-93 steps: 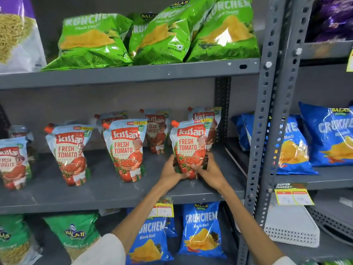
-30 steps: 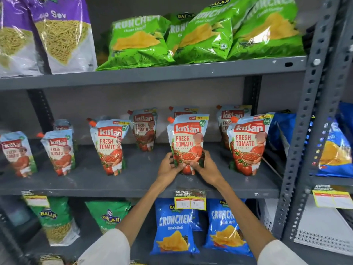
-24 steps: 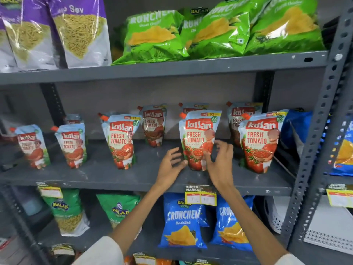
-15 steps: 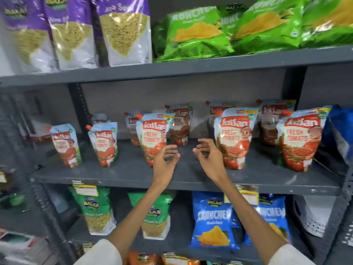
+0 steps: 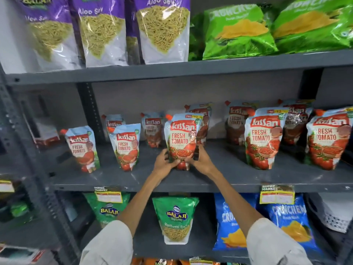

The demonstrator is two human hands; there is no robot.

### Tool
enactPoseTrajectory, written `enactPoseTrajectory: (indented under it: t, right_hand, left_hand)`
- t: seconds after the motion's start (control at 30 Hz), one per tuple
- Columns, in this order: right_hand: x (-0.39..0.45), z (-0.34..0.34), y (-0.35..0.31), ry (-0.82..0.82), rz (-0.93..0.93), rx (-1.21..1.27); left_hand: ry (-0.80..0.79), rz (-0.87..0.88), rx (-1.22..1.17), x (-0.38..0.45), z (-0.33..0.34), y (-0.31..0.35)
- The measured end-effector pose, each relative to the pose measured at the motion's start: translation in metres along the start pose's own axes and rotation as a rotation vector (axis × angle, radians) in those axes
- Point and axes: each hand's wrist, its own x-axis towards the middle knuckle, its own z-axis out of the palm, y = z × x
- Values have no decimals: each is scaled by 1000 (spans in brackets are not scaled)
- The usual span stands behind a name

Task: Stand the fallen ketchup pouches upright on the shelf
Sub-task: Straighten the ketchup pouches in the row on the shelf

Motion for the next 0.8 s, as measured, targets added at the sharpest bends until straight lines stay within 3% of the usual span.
enactPoseTrajectory:
  t: [0.2, 0.5, 0.57, 0.7, 0.8]
  right_hand:
    - [-7, -35, 13, 94, 34, -62]
    - [-27, -73, 19, 154, 39, -129]
    - [-35, -68, 19, 252, 19, -169]
    - [-54, -52, 10, 598, -148, -226]
    - [-59, -26, -6, 541, -209, -93]
  left_hand:
    - [6, 46, 124, 5, 43, 5]
    - [7, 73, 122, 8, 93, 15]
    - [-11, 64, 103, 5, 92, 16]
    - [13, 125, 52, -12, 82, 14]
    - [65, 174, 20, -28, 60, 11]
